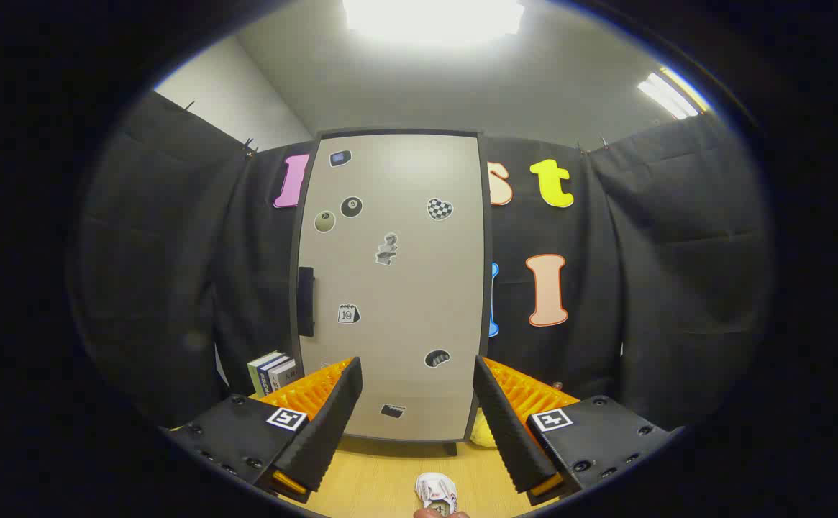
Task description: Open the shoe cabinet door, grab the shoes and put them into the shoe cabinet, then close the shoe cabinet door.
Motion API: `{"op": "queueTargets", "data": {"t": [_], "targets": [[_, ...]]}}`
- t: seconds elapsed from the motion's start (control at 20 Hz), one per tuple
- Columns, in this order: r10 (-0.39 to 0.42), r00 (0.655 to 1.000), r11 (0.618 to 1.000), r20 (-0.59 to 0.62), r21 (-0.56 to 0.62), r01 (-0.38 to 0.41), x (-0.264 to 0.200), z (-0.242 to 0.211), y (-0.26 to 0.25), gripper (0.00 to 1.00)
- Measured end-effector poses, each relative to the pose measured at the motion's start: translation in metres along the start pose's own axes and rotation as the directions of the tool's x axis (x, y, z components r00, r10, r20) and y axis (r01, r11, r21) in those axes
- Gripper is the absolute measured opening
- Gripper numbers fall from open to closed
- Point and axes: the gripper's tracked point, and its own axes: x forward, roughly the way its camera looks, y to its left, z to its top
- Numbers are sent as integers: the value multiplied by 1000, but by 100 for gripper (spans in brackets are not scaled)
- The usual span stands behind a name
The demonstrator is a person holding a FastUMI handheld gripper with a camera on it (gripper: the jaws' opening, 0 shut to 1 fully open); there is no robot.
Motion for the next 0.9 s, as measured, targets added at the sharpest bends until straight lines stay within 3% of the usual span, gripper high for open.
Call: {"op": "queueTargets", "data": {"t": [0.9], "targets": [[0,999,1000,-34,16,0,3,-1,15,97]]}}
